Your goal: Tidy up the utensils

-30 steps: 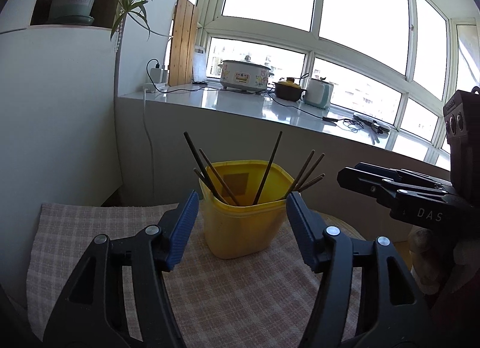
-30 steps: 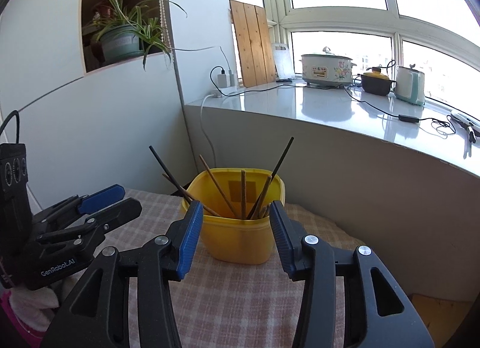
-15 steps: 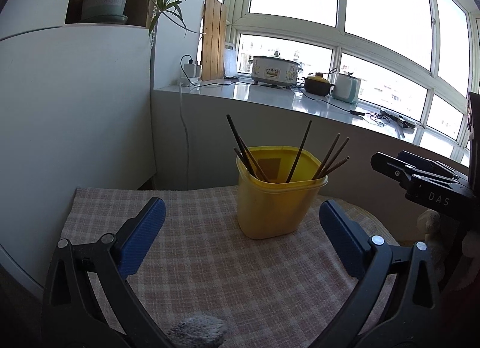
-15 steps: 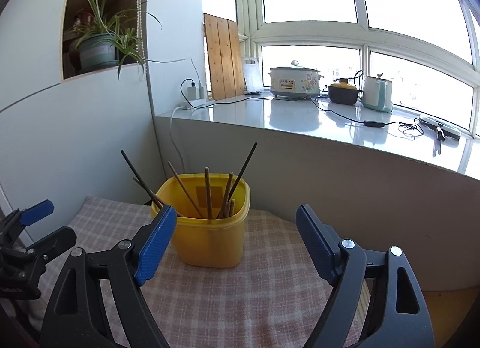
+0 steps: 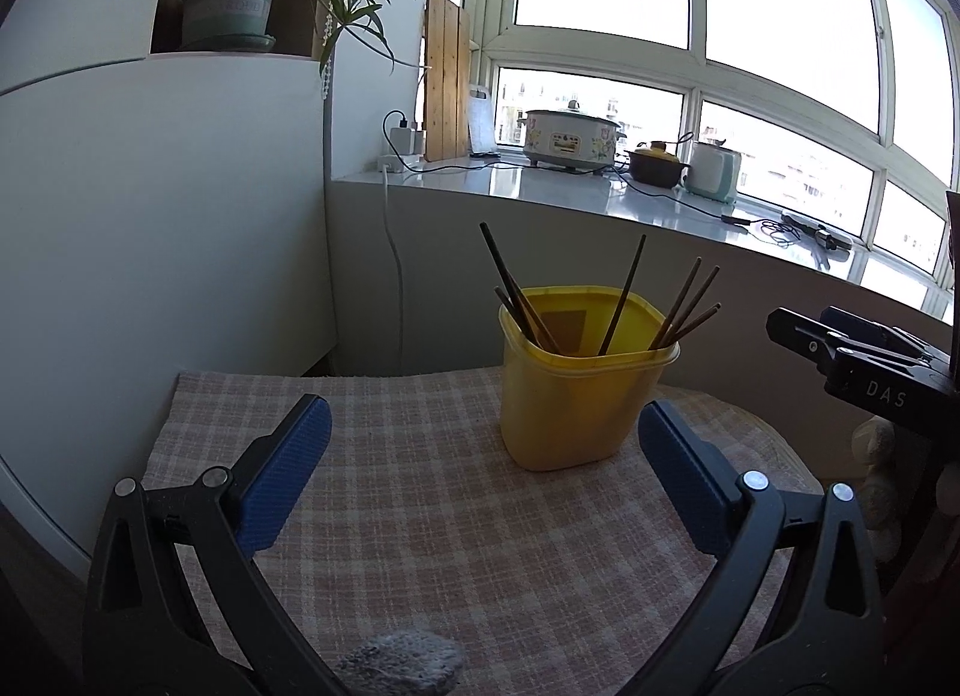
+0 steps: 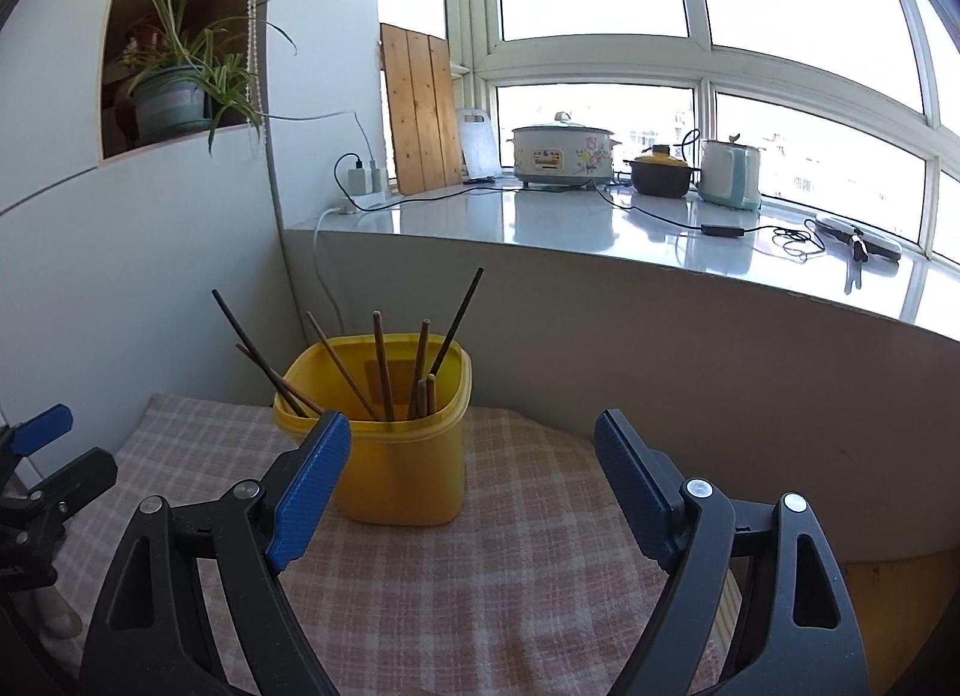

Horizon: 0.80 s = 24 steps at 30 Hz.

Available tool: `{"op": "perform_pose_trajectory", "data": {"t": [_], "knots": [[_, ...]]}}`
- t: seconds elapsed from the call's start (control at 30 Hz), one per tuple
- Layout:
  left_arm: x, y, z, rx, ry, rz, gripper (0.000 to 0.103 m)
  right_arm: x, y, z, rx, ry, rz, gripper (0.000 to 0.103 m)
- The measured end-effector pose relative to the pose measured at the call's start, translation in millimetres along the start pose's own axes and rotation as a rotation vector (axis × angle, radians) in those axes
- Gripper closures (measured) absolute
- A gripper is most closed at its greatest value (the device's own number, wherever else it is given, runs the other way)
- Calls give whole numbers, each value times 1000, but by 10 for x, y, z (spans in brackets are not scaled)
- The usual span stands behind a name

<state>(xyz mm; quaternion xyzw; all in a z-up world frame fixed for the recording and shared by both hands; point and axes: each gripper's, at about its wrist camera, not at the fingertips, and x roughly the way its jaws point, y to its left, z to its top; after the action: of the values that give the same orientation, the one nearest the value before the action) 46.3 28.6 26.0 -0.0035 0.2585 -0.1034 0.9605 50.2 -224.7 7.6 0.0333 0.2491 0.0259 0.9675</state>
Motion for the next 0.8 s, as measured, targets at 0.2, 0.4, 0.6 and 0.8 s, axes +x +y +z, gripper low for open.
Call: {"op": "perform_pose_trajectory", "data": {"t": [0.2, 0.4, 0.6, 0.8], "knots": [[1, -4, 0, 2, 4, 2, 0, -8, 0, -1, 4, -3, -2, 20], [3, 0, -6, 3, 8, 1, 0, -4, -3, -22, 8, 4, 1, 20], [-3, 18, -35, 5, 20, -6, 0, 12, 0, -24, 10, 7, 2, 20], [-10, 35, -37, 4, 24, 4, 0, 32, -7, -46, 19, 18, 0, 20]]}}
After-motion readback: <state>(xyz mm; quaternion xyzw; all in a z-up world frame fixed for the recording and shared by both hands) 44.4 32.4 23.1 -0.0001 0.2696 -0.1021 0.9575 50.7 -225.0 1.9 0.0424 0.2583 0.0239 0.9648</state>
